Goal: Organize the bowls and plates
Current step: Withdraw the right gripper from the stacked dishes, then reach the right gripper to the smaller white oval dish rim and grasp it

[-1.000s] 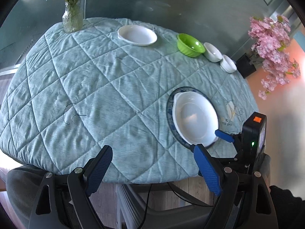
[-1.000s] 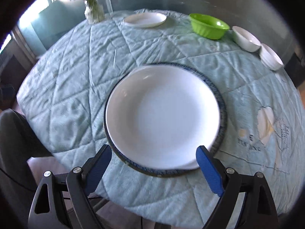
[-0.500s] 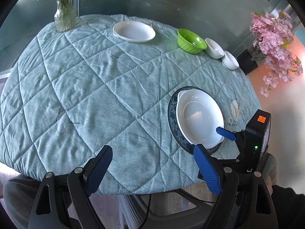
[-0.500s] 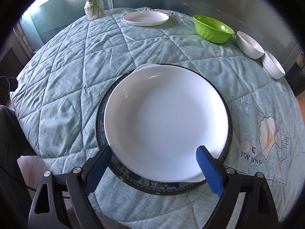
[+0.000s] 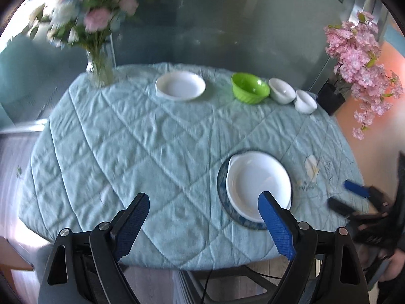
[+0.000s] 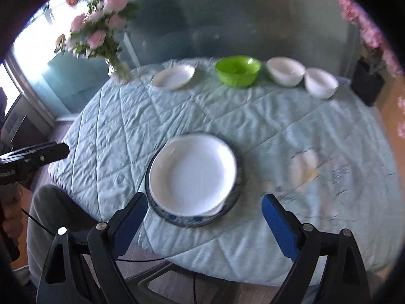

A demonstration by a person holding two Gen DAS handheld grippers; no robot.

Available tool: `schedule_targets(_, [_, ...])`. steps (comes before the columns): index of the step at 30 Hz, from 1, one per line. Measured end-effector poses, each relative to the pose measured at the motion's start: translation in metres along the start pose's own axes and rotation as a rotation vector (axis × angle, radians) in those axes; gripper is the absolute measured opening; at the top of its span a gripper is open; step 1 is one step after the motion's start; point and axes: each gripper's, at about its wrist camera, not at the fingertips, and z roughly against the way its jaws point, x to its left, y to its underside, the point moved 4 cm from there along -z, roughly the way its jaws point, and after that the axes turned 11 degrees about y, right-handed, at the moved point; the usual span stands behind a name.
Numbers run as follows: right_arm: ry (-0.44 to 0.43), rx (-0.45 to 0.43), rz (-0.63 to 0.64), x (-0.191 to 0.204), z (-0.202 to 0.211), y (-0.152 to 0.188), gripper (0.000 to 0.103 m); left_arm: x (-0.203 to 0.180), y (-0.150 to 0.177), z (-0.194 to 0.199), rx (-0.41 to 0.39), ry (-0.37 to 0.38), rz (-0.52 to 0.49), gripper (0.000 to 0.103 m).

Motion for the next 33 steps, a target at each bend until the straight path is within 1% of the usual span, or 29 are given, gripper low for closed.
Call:
schedule_targets(2, [0.022, -0.033, -0.012, -0.013, 0.018, -0.02, 0.092, -0.004, -0.028, 0.013, -0.02, 0.015, -0.013, 0.088])
schedule_targets(3, [0.024, -0.058, -0.024, -0.019, 0.029, -0.035, 0.092, -0.004, -0.041, 0.017, -0.026, 0.017, -0.021, 0.088])
schedule_targets(5, [0.013, -0.086, -0.041, -0.026, 0.042, -0.062, 0.092, -0.001, -0.075, 0.025, -0.033, 0.009, -0.051, 0.088])
schedule_targets(7, [-0.014, -0.105, -0.05, -0.026, 0.05, -0.094, 0.092, 0.01, -0.115, 0.036, -0.072, 0.013, -0.063, 0.088])
schedule_targets(10, [-0.078, -0.119, -0.045, -0.017, 0.047, -0.145, 0.092, 0.036, -0.163, 0.036, -0.08, 0.048, -0.015, 0.088])
schedule_targets(11, [-0.096, -0.113, -0.044, -0.012, 0.043, -0.153, 0.092, 0.05, -0.183, 0.032, -0.075, 0.065, 0.008, 0.089])
schedule_targets(13, [-0.134, -0.091, -0.027, 0.001, 0.029, -0.177, 0.092, 0.073, -0.211, 0.018, -0.05, 0.083, 0.03, 0.089])
schedule_targets(16, [-0.159, -0.065, 0.043, 0.029, -0.006, -0.217, 0.092, 0.111, -0.244, -0.014, -0.016, 0.073, 0.068, 0.089])
schedule_targets(17, [-0.163, -0.057, 0.054, 0.035, -0.014, -0.224, 0.092, 0.122, -0.251, -0.027, 0.001, 0.072, 0.089, 0.089])
schedule_targets(19, [-0.168, -0.034, 0.078, 0.049, -0.047, -0.252, 0.092, 0.148, -0.265, -0.061, 0.041, 0.069, 0.131, 0.088])
schedule_targets(20, [-0.17, -0.021, 0.083, 0.053, -0.058, -0.258, 0.092, 0.155, -0.266, -0.072, 0.053, 0.069, 0.139, 0.088])
schedule_targets(21, [-0.175, 0.006, 0.087, 0.058, -0.079, -0.269, 0.092, 0.162, -0.268, -0.087, 0.069, 0.072, 0.141, 0.089])
schedule_targets(25, [-0.157, 0.12, 0.089, 0.071, -0.158, -0.286, 0.09, 0.182, -0.276, -0.144, 0.134, 0.077, 0.136, 0.088])
schedule_targets(26, [-0.15, 0.148, 0.087, 0.074, -0.176, -0.286, 0.088, 0.187, -0.281, -0.159, 0.144, 0.081, 0.133, 0.088])
schedule_targets(27, [-0.146, 0.183, 0.083, 0.078, -0.199, -0.288, 0.085, 0.187, -0.276, -0.17, 0.148, 0.076, 0.133, 0.088])
schedule_targets(31, [-0.143, 0.238, 0.061, 0.086, -0.248, -0.297, 0.08, 0.21, -0.287, -0.22, 0.184, 0.069, 0.158, 0.088])
schedule_targets(33, [-0.148, 0.267, 0.041, 0.09, -0.274, -0.301, 0.075, 0.218, -0.291, -0.239, 0.195, 0.062, 0.164, 0.088])
